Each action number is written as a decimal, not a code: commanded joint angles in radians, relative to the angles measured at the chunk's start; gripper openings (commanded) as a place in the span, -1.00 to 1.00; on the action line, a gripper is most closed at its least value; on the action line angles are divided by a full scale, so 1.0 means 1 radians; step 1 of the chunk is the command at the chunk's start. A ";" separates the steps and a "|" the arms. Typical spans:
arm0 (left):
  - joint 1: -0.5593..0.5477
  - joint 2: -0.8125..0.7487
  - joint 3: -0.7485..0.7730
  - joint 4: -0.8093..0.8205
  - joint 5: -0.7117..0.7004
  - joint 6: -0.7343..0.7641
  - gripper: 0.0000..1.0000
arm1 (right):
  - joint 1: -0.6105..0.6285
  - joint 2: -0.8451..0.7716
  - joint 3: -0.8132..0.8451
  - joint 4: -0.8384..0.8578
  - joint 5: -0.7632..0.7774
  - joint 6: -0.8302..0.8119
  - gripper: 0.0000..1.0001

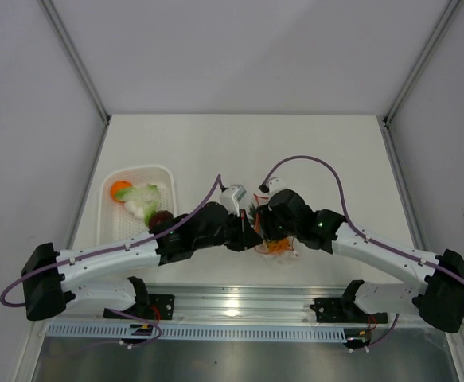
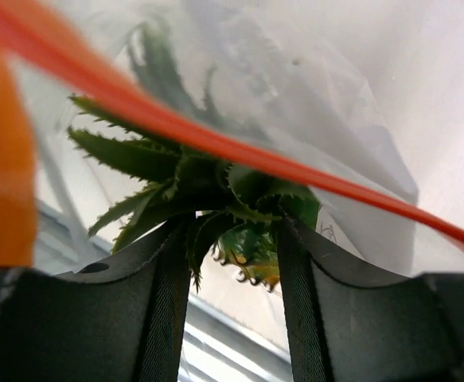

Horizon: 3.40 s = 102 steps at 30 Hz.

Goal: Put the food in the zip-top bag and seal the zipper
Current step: Adjust the fake fruit in the zipper food storage bag.

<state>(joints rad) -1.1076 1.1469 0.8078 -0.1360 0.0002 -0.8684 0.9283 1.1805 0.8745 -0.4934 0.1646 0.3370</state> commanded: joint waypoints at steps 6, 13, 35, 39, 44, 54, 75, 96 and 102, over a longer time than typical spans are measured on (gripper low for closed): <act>-0.006 0.005 -0.022 0.021 -0.037 -0.023 -0.99 | 0.015 0.047 -0.089 0.254 0.076 -0.016 0.12; -0.006 -0.019 -0.061 -0.017 -0.080 -0.030 -0.99 | 0.015 0.174 -0.076 0.335 0.067 -0.050 0.14; 0.017 -0.078 -0.030 -0.108 -0.147 0.040 -0.99 | -0.002 0.160 0.152 -0.037 -0.045 0.019 0.12; 0.018 -0.082 -0.009 -0.109 -0.146 0.045 -0.99 | -0.003 0.107 0.263 -0.137 -0.100 0.031 0.13; 0.018 -0.078 0.004 -0.108 -0.121 0.051 -0.99 | -0.006 0.084 0.436 -0.243 -0.128 0.050 0.11; 0.018 -0.075 0.005 -0.114 -0.100 0.057 -0.99 | -0.200 0.145 0.503 -0.482 -0.130 -0.061 0.13; 0.018 -0.069 0.016 -0.116 -0.095 0.062 -0.99 | -0.190 0.140 0.481 -0.304 -0.318 -0.116 0.13; 0.018 -0.065 0.028 -0.131 -0.098 0.060 -0.99 | -0.120 0.113 0.448 -0.335 -0.269 -0.110 0.11; 0.018 -0.067 0.045 -0.149 -0.100 0.068 -0.99 | -0.114 0.090 0.362 -0.332 -0.197 -0.089 0.05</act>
<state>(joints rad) -1.0962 1.0901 0.7982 -0.2810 -0.1013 -0.8284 0.8101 1.2995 1.2549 -0.8207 -0.0925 0.2352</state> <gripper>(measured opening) 0.005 0.531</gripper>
